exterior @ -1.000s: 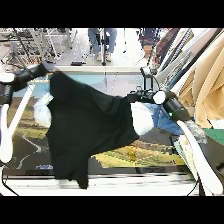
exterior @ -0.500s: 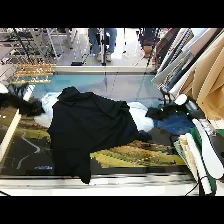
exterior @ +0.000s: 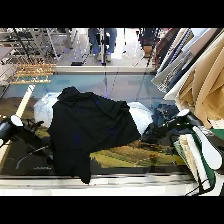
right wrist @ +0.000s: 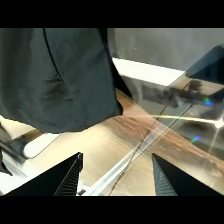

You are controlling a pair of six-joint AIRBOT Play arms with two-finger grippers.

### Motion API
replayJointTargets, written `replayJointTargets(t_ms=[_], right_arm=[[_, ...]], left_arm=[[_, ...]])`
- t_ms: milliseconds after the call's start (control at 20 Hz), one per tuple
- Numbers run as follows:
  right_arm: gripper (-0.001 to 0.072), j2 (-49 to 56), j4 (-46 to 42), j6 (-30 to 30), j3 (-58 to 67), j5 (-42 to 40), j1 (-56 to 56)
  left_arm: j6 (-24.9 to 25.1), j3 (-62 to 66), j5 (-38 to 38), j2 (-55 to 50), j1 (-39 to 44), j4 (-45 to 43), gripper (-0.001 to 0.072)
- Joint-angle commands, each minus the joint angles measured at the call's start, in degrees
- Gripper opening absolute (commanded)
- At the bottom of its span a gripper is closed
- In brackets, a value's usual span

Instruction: Fold the clothes and pants, and hang the long-sleeved shirts on hangers.

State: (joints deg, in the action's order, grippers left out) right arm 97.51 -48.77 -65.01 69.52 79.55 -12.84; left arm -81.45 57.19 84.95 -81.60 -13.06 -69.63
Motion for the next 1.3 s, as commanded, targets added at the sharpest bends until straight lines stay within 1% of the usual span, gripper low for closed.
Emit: replayJointTargets(t_ms=[0, 50, 150, 250, 350, 400, 450, 500, 550, 600, 650, 700, 750, 800, 850, 900, 950, 1000, 1050, 1250], right_arm=[[0.0496, 2.5, 1.2, 2.3, -0.5, -1.4, 1.8], [0.0486, 2.8, 1.5, 2.3, -0.5, -2.2, 2.6], [0.0457, 3.5, 3.0, 2.3, -0.5, -3.2, 3.8], [0.0457, 4.3, 4.9, 2.1, -0.5, -4.5, 5.1], [0.0373, 4.7, 5.9, 1.1, -0.5, -5.8, 6.0], [0.0341, 4.7, 6.5, 1.1, -0.5, -5.7, 6.2], [0.0284, 4.7, 7.1, 1.1, -0.5, -5.5, 6.2], [0.0200, 4.7, 7.2, 1.0, -0.5, -5.2, 6.2], [0.0081, 4.7, 7.2, 1.0, -0.5, -4.9, 6.2], [0.0051, 4.6, 7.3, 1.0, -0.5, -4.5, 6.2], [0.0036, 4.6, 7.6, 1.0, -0.5, -3.9, 6.2], [0.0021, 4.6, 7.9, 1.0, -0.5, -3.7, 6.2], [0.0021, 4.6, 8.1, 1.0, -0.5, -3.7, 6.2], [0.0021, 4.6, 8.1, 1.0, -0.5, -3.7, 6.2], [0.0021, 4.6, 8.1, 1.0, -0.5, -3.7, 6.2], [0.0021, 4.6, 8.1, 1.0, -0.5, -3.7, 6.2], [0.0021, 4.6, 8.1, 1.0, -0.5, -3.8, 6.2], [0.0021, 4.6, 8.1, 1.0, -0.5, -4.0, 6.2], [0.0021, 4.6, 8.1, 1.1, -0.5, -4.2, 6.2], [0.0022, 4.6, 8.1, 1.3, -0.5, -4.2, 6.2]], left_arm=[[2.2, -4.8, -5.9, 1.3, 0.2, 2.0, 0.0591], [3.0, -4.8, -7.8, 1.2, 0.3, 2.7, 0.0590], [3.0, -4.9, -10.6, 1.0, 0.8, 2.8, 0.0590], [3.0, -4.9, -11.5, 0.4, 1.8, 2.6, 0.0590], [2.9, -4.9, -11.5, -1.0, 2.9, 2.7, 0.0577], [2.8, -5.1, -11.6, -1.7, 3.4, 2.6, 0.0504], [2.7, -5.4, -11.6, -2.5, 3.8, 2.6, 0.0396], [1.9, -5.9, -12.0, -3.0, 3.8, 2.7, 0.0336], [1.7, -6.5, -12.7, -3.2, 3.8, 2.7, 0.0255], [1.7, -7.0, -13.4, -3.2, 3.8, 2.6, 0.0145], [1.8, -7.2, -13.6, -3.2, 3.8, 2.4, 0.0133], [2.4, -7.2, -13.6, -2.9, 3.7, 2.4, 0.0077], [3.2, -7.1, -13.6, -2.2, 3.7, 2.4, 0.0005], [3.5, -7.1, -13.4, -0.8, 3.7, 2.4, 0.0008], [3.5, -7.1, -13.2, 1.0, 3.6, 2.0, 0.0061], [3.4, -7.1, -12.4, 3.3, 3.6, 0.8, 0.0220], [2.0, -7.1, -11.6, 5.3, 3.3, -1.6, 0.0296], [0.4, -7.1, -11.1, 7.0, 2.7, -4.1, 0.0300], [-0.1, -7.3, -11.0, 7.8, 1.9, -4.8, 0.0300], [-0.4, -10.2, -13.3, 6.3, -0.3, -4.1, 0.0300]])
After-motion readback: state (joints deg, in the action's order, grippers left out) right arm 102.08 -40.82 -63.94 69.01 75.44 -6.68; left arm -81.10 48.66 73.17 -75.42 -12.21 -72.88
